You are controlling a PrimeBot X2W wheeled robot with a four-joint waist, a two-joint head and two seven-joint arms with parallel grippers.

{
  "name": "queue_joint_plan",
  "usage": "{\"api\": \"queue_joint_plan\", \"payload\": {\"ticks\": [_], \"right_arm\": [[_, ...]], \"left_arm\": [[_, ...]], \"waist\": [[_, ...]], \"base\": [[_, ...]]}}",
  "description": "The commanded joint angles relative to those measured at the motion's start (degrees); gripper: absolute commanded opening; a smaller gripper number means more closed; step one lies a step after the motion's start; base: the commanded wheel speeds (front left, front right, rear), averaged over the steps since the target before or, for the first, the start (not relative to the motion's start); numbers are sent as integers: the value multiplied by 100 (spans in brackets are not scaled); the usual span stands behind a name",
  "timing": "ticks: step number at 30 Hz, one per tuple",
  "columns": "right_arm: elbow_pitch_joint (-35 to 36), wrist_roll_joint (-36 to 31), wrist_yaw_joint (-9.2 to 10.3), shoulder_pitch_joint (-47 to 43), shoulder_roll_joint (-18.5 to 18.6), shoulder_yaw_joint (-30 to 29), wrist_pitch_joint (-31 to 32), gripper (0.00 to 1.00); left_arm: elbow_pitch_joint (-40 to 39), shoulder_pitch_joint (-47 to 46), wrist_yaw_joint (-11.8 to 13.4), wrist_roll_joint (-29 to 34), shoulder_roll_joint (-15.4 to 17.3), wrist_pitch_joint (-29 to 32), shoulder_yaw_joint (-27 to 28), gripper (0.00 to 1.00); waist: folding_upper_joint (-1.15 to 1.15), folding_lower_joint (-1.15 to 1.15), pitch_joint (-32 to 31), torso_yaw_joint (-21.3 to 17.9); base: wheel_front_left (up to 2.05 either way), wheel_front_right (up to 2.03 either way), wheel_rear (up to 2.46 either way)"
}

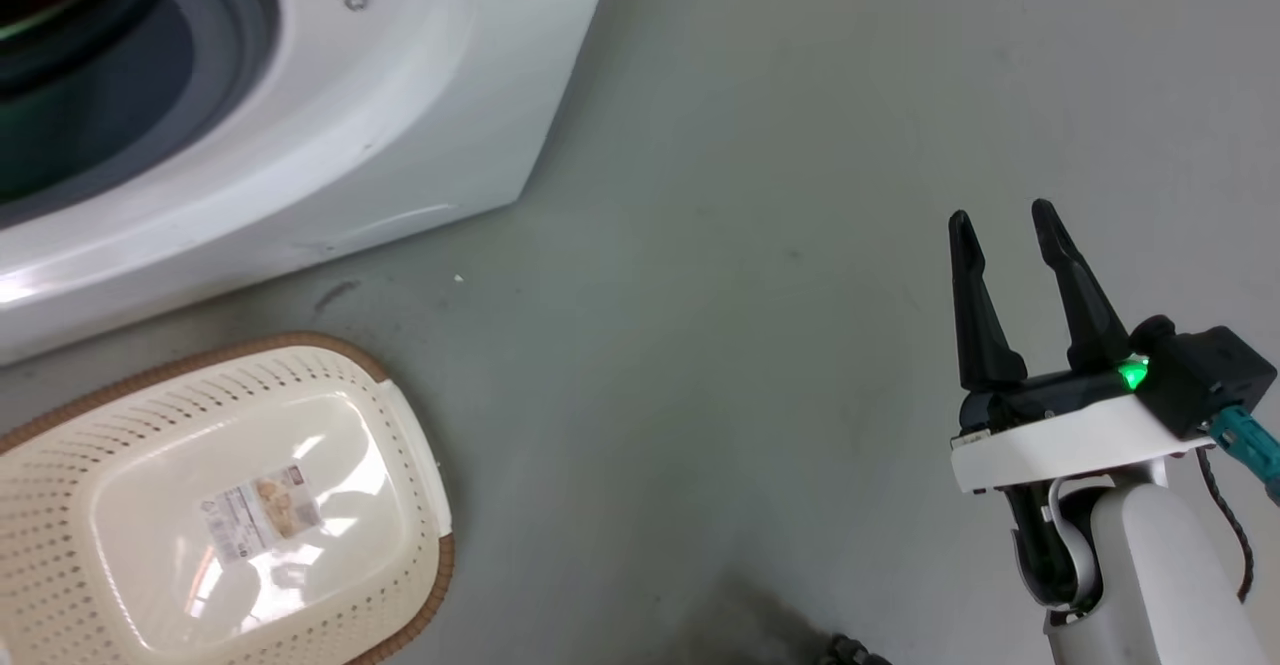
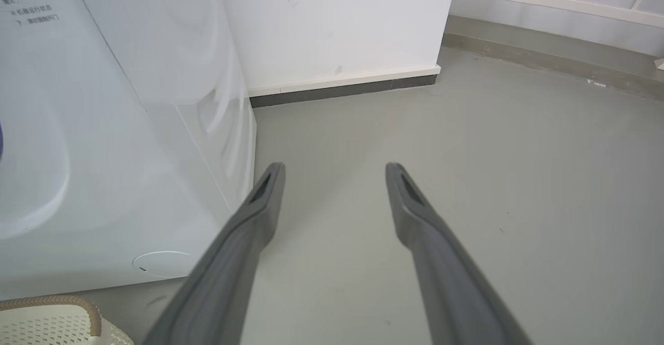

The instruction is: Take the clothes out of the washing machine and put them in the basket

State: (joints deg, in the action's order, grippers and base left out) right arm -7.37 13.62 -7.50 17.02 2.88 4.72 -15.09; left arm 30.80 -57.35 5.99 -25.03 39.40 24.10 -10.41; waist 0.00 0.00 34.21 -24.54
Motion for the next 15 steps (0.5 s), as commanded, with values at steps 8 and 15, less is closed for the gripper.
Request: {"api": "queue_joint_plan", "payload": {"ticks": [8, 15], "right_arm": [[-90, -211, 2, -304, 1, -57, -9, 100], [-214, -473, 2, -564, 2, -188, -9, 100]], "left_arm": [[574, 653, -169, -230, -508, -1538, 130, 0], [816, 1057, -251, -204, -935, -2657, 40, 0]], "waist": [[0, 0, -891, 381], [0, 0, -1539, 698]], "base": [[0, 0, 0], [0, 0, 0]]}}
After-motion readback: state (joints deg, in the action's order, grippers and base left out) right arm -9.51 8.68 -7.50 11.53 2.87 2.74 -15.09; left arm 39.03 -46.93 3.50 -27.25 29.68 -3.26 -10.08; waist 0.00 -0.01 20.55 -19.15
